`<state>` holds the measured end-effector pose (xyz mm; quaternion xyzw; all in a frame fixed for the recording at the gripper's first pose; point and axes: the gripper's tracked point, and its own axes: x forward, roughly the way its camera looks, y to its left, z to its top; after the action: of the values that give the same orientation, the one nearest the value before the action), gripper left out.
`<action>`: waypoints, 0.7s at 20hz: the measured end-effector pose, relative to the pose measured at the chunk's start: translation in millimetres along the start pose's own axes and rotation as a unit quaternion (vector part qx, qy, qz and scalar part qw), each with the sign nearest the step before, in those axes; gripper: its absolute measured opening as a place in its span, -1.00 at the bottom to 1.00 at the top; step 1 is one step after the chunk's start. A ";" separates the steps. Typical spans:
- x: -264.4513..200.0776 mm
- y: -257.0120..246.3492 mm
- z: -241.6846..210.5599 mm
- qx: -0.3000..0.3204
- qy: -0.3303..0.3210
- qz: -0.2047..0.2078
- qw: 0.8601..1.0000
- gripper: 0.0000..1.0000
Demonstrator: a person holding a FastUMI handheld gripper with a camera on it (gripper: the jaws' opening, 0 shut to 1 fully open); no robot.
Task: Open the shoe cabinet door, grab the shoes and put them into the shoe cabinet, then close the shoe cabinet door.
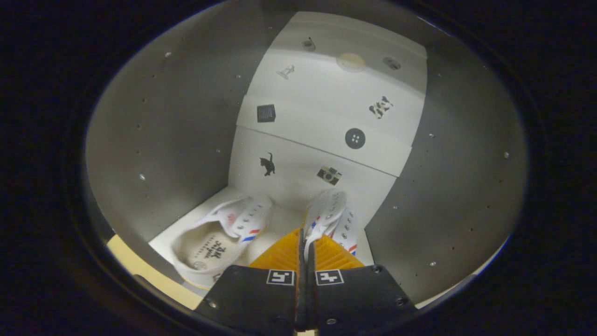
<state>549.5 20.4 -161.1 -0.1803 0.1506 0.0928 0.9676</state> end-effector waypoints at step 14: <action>19.5 -0.4 -23.4 -0.009 0.009 -0.018 1.000 -0.67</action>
<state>561.8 13.6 -188.1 -0.1922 0.1550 0.0750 0.9661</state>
